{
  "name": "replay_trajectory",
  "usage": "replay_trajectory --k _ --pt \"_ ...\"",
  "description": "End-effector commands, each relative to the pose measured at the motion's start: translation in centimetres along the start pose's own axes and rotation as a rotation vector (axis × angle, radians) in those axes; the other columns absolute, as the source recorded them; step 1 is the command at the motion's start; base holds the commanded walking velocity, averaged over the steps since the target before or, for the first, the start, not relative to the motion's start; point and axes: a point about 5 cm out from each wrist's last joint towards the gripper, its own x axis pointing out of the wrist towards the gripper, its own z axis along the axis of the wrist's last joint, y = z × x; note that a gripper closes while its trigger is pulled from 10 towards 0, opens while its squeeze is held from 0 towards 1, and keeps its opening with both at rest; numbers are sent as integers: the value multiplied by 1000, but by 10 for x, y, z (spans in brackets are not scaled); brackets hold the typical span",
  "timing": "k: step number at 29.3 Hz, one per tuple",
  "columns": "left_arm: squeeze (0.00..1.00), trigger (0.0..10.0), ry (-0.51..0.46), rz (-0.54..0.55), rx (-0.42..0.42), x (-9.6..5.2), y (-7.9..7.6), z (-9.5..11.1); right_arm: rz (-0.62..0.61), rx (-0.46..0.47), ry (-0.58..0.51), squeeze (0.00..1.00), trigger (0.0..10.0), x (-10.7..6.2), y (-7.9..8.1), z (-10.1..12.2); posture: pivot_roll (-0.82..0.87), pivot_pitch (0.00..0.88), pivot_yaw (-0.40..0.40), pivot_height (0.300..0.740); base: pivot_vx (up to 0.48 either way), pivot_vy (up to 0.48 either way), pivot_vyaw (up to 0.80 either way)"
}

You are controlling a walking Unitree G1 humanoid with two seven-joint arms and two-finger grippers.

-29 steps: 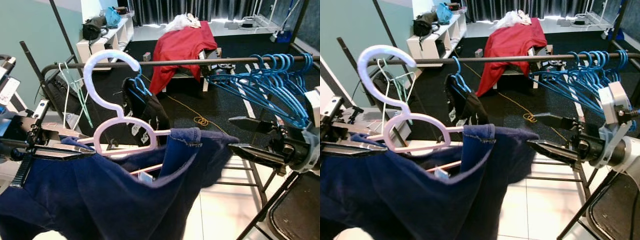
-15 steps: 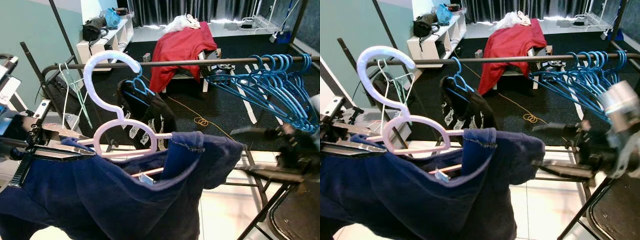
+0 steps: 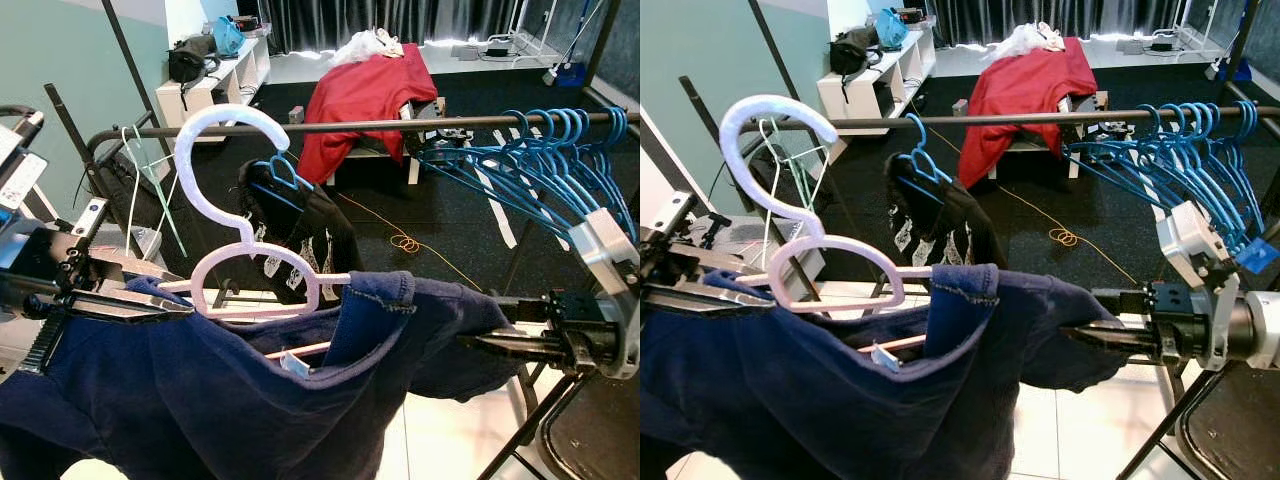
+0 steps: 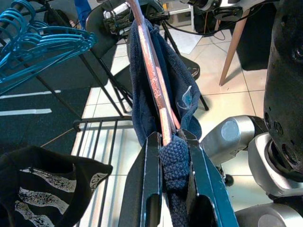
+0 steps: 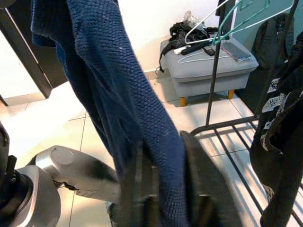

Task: Hang hanger

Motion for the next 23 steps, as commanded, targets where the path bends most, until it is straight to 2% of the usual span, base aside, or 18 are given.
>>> replay_trajectory --k 1,3,4,7,8,11,13,14,16,18,19,20,23 --pt "0 10000 6 2 6 0 2 1 -10 -23 -24 0 0 2 -2 2 -116 0 114 731 0 0 0" --pt "0 10000 13 13 5 -1 4 0 -17 -31 -41 0 0 2 -4 3 -117 0 115 731 0 0 0" --pt "0 10000 53 73 -18 -8 9 -10 -54 -57 -105 0 0 0 -9 11 -114 0 113 731 0 0 0" --pt "0 10000 71 96 -29 -11 11 -15 -70 -66 -125 0 0 -1 -12 14 -114 0 113 731 0 0 0" --pt "0 10000 129 142 -56 -20 14 -27 -144 -87 -165 0 0 -5 -21 19 -116 0 115 731 0 0 0" --pt "0 10000 142 150 -62 -22 14 -30 -162 -91 -172 0 0 -5 -23 19 -116 0 115 731 0 0 0" --pt "0 10000 213 203 -96 -38 14 -40 -296 -127 -202 0 0 -14 -37 26 -120 0 116 731 0 0 0" --pt "0 10000 213 203 -96 -38 14 -40 -296 -127 -202 0 0 -14 -37 26 -120 0 116 731 0 0 0" --pt "0 10000 266 274 -117 -56 14 -45 -483 -146 -256 0 0 -32 -55 34 -119 0 118 731 0 0 0" --pt "0 10000 272 329 -118 -65 15 -45 -597 -135 -281 0 0 -44 -65 36 -119 0 118 731 0 0 0" --pt "0 10000 272 329 -118 -65 15 -45 -597 -135 -281 0 0 -44 -65 36 -119 0 118 731 0 0 0" --pt "0 10000 256 369 -109 -72 16 -43 -661 -106 -260 0 0 -50 -71 30 -121 0 119 731 0 0 0" --pt "0 10000 222 402 -95 -76 18 -40 -675 -86 -209 0 0 -50 -72 21 -121 0 119 731 0 0 0"
